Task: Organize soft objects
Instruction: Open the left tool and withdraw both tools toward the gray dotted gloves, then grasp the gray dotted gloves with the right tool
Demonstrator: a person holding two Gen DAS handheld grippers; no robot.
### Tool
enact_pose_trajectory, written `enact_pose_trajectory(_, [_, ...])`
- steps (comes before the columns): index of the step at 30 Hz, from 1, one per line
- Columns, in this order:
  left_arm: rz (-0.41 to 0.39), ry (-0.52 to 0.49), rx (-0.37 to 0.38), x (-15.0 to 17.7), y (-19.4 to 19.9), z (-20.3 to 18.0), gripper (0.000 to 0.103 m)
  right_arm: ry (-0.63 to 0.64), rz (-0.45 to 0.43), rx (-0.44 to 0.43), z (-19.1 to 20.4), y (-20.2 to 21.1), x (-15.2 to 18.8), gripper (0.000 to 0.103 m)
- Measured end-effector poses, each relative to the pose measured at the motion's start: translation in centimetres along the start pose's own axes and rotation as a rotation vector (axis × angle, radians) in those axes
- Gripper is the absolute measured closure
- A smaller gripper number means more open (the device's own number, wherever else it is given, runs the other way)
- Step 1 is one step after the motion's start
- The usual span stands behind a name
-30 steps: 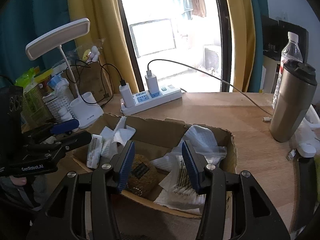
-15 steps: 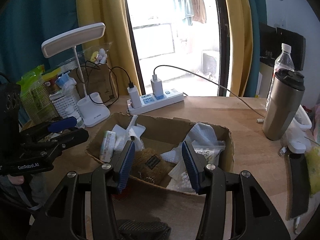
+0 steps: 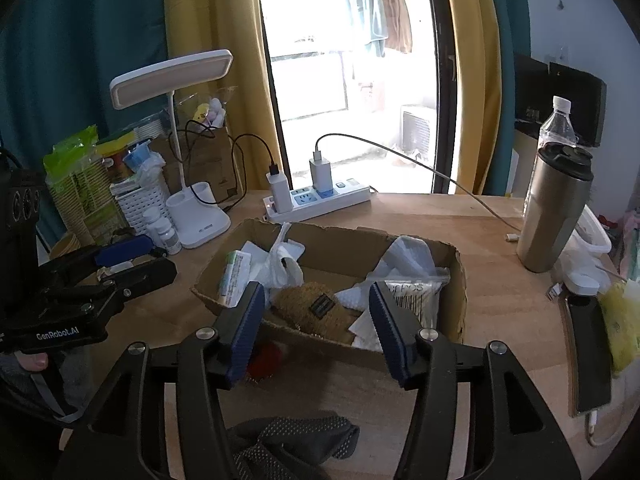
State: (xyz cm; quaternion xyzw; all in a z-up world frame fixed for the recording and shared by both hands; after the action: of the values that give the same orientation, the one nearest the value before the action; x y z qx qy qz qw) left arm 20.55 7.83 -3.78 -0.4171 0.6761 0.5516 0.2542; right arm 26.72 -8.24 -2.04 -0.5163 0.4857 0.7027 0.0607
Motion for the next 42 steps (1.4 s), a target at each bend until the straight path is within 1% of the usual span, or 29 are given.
enact_pose_trajectory(2, [-0.001, 0.005, 0.001, 0.3, 0.3, 0.1, 0.024, -0.001, 0.000, 0.003, 0.1, 0.3, 0.3, 0.044])
enact_pose_trajectory(3, [0.000, 0.007, 0.001, 0.4, 0.4, 0.1, 0.019, -0.003, 0.001, 0.005, 0.2, 0.5, 0.4, 0.043])
enact_pose_trajectory(4, [0.001, 0.009, 0.003, 0.5, 0.5, 0.1, 0.018, -0.003, 0.002, 0.006, 0.3, 0.6, 0.6, 0.042])
enact_pose_trajectory(11, [0.010, 0.018, 0.006, 1.7, 1.1, 0.3, 0.017, -0.009, 0.016, 0.009, 0.8, 1.0, 1.8, 0.038])
enact_pose_trajectory(16, [0.018, 0.024, 0.012, 2.7, 1.4, 0.5, 0.014, -0.010, 0.029, 0.008, 1.3, 1.1, 2.9, 0.038])
enact_pose_trajectory(32, [0.056, 0.039, 0.017, 6.1, 2.1, 0.9, 0.013, -0.025, 0.079, 0.003, 2.6, 0.9, 6.5, 0.038])
enact_pose_trajectory(42, [0.087, 0.038, 0.012, 8.0, 2.2, 1.1, 0.013, -0.041, 0.116, -0.008, 2.9, 0.1, 8.7, 0.038])
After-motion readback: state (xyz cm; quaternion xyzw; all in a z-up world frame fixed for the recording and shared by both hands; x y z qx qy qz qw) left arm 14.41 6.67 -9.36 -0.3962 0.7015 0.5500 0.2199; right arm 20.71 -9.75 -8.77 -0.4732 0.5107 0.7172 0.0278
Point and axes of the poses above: each gripper's, at about its wrist camera, not at the fingertips, and y roughly against the way its jaws point, z to its left, x to its underside, the point moved 2 cm from there along -y, roughly the way its jaws point, and after that the axes turned 6 degrees about y, right-handed, at the moved point
